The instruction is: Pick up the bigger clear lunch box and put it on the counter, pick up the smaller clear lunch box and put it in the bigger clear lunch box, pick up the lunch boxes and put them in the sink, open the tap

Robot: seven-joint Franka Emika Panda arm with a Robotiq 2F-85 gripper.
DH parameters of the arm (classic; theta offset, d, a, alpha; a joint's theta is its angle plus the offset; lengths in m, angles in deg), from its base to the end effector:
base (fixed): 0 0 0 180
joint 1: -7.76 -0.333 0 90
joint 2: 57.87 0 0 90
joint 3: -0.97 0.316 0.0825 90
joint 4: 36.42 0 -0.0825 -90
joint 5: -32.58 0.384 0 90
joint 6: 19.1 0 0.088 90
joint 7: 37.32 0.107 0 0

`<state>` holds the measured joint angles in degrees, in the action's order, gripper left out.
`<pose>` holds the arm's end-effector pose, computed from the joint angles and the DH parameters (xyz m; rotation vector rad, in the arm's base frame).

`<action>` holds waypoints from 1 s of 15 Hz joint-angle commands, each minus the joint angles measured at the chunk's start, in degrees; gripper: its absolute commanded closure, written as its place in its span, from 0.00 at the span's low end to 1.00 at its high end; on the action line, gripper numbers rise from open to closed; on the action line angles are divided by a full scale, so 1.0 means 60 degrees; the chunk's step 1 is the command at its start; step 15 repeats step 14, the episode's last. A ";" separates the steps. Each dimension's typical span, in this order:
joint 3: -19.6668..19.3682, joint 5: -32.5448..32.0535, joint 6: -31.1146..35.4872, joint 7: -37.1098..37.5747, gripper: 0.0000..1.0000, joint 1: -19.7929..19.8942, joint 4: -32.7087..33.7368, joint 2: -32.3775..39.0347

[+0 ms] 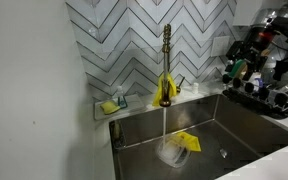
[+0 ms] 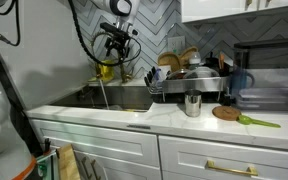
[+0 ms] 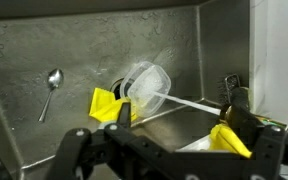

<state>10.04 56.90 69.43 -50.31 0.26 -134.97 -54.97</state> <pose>0.5194 0.1997 0.5353 -2.6217 -0.6402 0.3235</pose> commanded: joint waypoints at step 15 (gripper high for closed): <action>-0.0120 0.0393 -0.0055 -0.0234 0.00 -0.0033 -0.0827 -0.0511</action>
